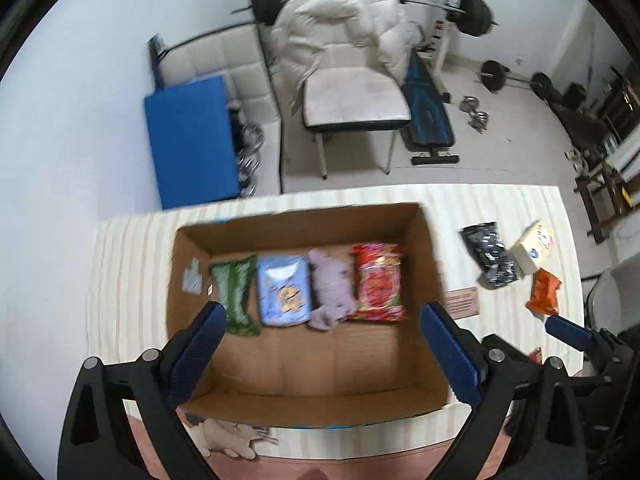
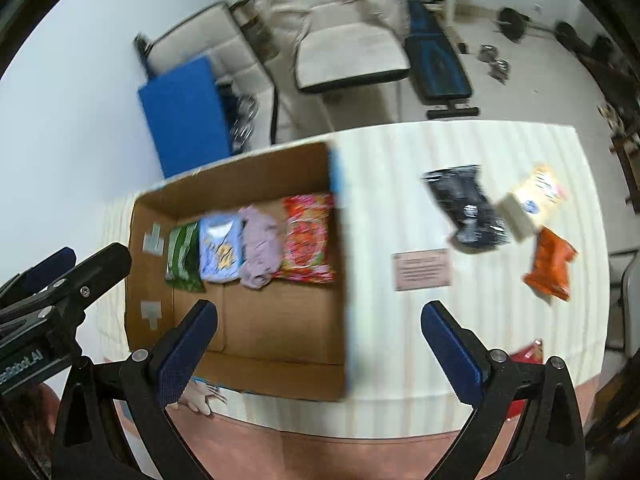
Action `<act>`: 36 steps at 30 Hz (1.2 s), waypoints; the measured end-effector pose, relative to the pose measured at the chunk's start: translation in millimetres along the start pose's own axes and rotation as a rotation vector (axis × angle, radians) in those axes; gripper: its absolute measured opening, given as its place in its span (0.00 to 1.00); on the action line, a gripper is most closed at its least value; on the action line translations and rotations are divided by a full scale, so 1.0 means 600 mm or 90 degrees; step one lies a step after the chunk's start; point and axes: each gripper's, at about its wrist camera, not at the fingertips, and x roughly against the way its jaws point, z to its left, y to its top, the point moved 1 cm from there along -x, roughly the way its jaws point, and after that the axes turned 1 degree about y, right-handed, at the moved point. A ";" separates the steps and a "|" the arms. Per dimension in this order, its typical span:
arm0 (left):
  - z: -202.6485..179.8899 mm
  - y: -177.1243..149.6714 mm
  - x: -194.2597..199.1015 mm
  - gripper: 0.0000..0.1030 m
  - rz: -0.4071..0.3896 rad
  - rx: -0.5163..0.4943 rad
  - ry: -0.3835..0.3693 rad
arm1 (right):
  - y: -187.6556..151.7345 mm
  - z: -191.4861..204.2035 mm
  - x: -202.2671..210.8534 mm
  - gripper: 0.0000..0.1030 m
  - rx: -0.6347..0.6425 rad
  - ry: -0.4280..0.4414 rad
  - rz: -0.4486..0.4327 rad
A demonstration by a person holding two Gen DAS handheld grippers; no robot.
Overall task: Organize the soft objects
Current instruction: 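Grasp the yellow tissue pack with the left gripper while the right grasps the orange bag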
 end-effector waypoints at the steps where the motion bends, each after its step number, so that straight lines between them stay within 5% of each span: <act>1: -0.020 0.005 0.001 0.97 -0.001 -0.014 -0.003 | 0.000 -0.025 0.012 1.00 -0.016 0.004 -0.005; 9: -0.232 0.064 -0.071 0.97 0.054 -0.139 -0.026 | 0.007 -0.287 0.040 1.00 -0.189 -0.026 -0.014; 17: -0.439 0.117 -0.202 0.97 0.130 -0.258 -0.018 | 0.037 -0.504 -0.088 0.82 -0.289 -0.078 0.072; 21: -0.499 0.126 -0.253 0.97 0.155 -0.286 -0.003 | 0.048 -0.546 -0.150 0.72 -0.295 -0.068 0.098; 26: -0.543 0.132 -0.296 0.96 0.176 -0.300 -0.010 | 0.054 -0.562 -0.191 0.45 -0.274 -0.067 0.130; 30: -0.582 0.137 -0.323 0.96 0.211 -0.306 -0.055 | 0.040 -0.591 -0.183 0.39 -0.281 -0.061 0.132; 36: -0.663 0.108 -0.373 0.96 0.258 -0.401 -0.056 | 0.015 -0.639 -0.158 0.38 -0.300 -0.076 0.133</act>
